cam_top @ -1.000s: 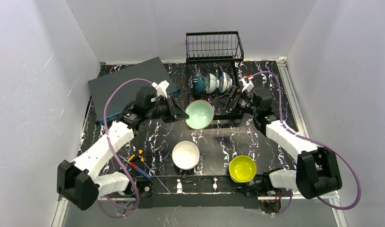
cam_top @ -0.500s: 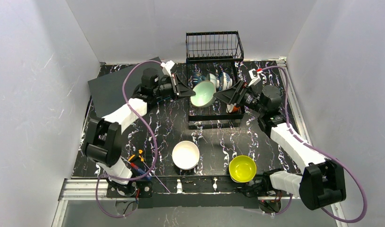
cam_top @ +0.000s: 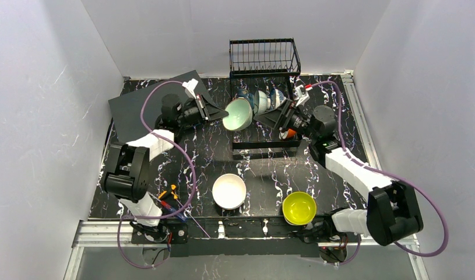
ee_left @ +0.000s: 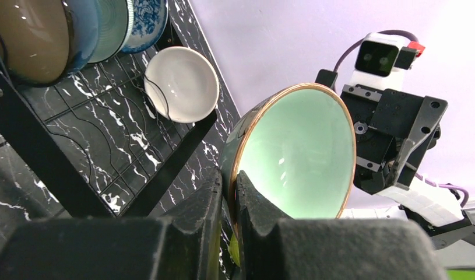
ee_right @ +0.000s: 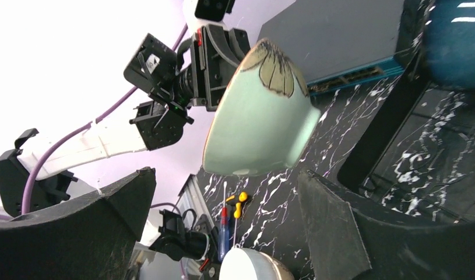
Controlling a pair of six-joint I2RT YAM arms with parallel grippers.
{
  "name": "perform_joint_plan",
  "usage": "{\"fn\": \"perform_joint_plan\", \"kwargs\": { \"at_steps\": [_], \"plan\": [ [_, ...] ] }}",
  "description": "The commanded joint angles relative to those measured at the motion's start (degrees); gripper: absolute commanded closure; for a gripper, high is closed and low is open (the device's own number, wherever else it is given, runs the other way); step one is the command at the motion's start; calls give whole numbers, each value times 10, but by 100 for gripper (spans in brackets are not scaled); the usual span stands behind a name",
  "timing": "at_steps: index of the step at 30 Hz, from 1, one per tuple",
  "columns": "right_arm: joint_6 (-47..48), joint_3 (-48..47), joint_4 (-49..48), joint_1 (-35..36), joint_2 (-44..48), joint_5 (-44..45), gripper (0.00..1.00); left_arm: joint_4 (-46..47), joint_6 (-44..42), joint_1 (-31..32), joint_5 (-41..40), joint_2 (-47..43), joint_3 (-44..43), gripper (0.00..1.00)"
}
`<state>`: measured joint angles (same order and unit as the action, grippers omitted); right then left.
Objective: Load the bowls into the dish rack
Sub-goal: Pick up the bowl from the center of the board.
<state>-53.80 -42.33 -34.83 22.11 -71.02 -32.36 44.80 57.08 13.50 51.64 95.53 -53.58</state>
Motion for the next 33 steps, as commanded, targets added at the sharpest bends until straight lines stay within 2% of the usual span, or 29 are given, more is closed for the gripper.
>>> {"fn": "perform_joint_plan", "kwargs": {
  "at_steps": [1,3,10,23,33],
  "plan": [
    [-22,-7,-94,30,-27,-11,1,58,-22,-4,-1,-78,11,100],
    [-31,-6,-130,41,-36,-20,1,60,-38,-4,-1,-91,19,100],
    [-17,-5,-145,66,-37,0,1,67,-73,-4,-2,-111,32,100],
    [-5,-16,-104,77,-63,6,1,74,-110,3,-16,-145,49,100],
    [-27,-16,-149,100,-92,1,1,74,-118,4,-23,-159,55,100]
  ]
}}
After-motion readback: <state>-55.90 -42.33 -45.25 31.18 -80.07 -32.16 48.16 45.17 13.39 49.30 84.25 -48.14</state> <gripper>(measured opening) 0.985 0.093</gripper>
